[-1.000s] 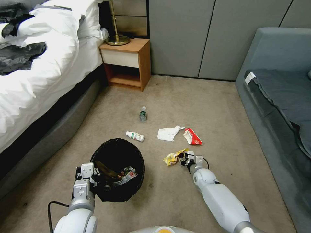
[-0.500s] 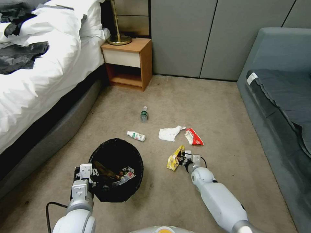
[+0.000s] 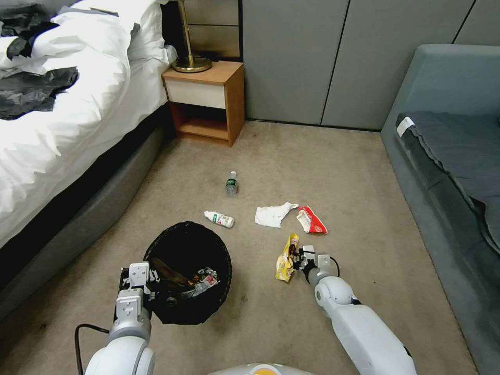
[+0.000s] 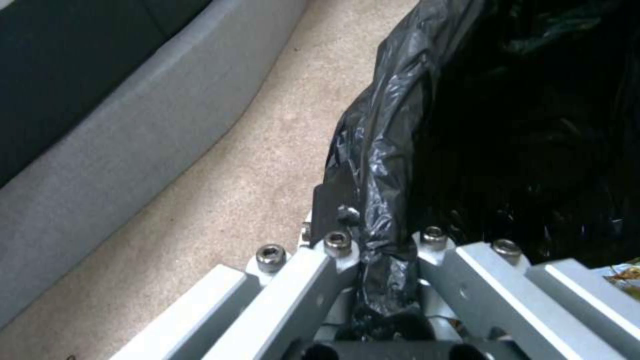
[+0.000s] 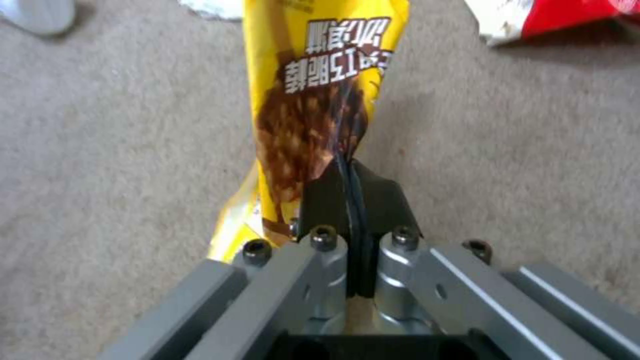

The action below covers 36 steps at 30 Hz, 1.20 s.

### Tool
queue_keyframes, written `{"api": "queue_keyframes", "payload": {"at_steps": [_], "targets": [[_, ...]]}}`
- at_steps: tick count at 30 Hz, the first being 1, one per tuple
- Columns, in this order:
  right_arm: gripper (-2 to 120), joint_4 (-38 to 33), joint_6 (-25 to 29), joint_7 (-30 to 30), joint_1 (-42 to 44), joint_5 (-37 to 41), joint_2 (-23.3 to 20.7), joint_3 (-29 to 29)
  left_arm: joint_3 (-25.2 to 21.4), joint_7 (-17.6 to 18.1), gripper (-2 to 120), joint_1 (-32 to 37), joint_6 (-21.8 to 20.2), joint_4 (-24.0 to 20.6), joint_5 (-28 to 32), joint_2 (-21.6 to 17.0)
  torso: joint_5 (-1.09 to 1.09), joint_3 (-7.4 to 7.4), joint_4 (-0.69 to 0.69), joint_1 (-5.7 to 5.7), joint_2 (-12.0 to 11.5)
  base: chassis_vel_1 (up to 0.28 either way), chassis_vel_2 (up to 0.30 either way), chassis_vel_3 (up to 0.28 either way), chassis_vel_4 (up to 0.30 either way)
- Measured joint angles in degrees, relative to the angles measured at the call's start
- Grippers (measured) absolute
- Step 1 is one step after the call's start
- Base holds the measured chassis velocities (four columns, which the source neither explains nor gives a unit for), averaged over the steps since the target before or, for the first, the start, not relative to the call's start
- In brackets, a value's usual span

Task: Pick up the trash bin, then pick up the garbage from the floor and place it into the trash bin.

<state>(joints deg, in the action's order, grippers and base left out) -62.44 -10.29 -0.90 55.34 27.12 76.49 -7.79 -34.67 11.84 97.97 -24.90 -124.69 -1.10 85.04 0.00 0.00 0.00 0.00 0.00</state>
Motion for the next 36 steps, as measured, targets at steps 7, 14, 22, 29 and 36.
{"api": "queue_keyframes", "payload": {"at_steps": [7,14,22,29,36], "targets": [[0,-2.33,0.29,-0.28,1.14,-0.22,-0.41,-0.72,0.02,-0.02,0,0.02,0.09,-0.08,0.00,-0.01,0.00,0.00,0.00,0.00,0.00,0.000,0.000,0.000,0.000],[0,-3.90,1.06,0.08,2.23,-0.67,-0.70,-1.39,-0.01,-0.04,0,0.00,0.19,-0.08,0.07,-0.06,0.00,0.00,0.00,0.00,0.00,0.000,0.000,0.000,0.000],[0,-6.38,1.69,0.12,3.32,-0.93,-1.01,-1.76,0.15,-0.04,0,-0.09,0.20,-0.08,0.05,0.02,0.00,0.00,0.00,0.00,0.00,0.000,0.000,0.000,0.000],[0,-11.02,2.21,0.07,5.24,-1.09,-1.53,-2.19,0.14,-0.04,0,-0.13,0.20,0.04,0.05,-0.02,0.00,0.00,0.01,0.00,0.00,0.000,0.000,0.000,0.000],[0,-16.94,2.87,-0.05,8.34,-1.18,-1.93,-2.88,0.34,-0.05,0,-0.33,0.20,0.40,0.00,-0.04,0.00,0.00,0.00,0.00,0.00,0.000,0.000,0.000,0.000]]}}
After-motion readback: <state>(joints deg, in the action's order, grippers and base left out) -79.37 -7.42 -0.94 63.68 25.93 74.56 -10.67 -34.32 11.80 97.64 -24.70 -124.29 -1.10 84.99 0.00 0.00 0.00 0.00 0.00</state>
